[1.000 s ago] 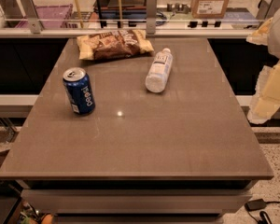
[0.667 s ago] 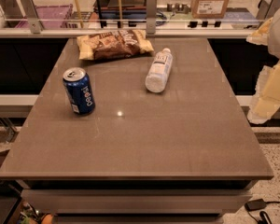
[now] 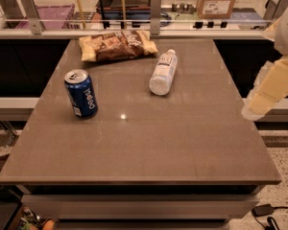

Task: Pick blue plastic bottle

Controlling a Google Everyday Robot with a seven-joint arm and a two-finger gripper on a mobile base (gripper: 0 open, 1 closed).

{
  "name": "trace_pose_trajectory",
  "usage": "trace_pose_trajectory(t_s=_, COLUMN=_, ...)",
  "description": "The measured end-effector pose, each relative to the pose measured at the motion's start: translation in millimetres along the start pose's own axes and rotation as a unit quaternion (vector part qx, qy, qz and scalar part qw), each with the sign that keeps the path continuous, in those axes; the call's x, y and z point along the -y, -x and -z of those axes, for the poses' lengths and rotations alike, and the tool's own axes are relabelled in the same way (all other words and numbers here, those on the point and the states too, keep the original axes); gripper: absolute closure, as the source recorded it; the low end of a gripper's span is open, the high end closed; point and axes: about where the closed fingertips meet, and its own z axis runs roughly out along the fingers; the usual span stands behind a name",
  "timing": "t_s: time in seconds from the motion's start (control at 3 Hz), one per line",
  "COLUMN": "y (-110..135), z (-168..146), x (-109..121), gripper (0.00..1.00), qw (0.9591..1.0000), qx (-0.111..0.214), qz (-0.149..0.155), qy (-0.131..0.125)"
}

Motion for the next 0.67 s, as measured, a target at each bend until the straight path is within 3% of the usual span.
trace_pose_trajectory(t_s=0.33, y=6, z=4, x=6, gripper=0.0, qw=0.9972, qx=0.022, qz=-0.068, qy=-0.023)
trace_pose_trajectory(t_s=0.67, y=8, z=5, x=19, gripper=0.0, qw=0.9856, qx=0.056, qz=-0.153, qy=-0.046)
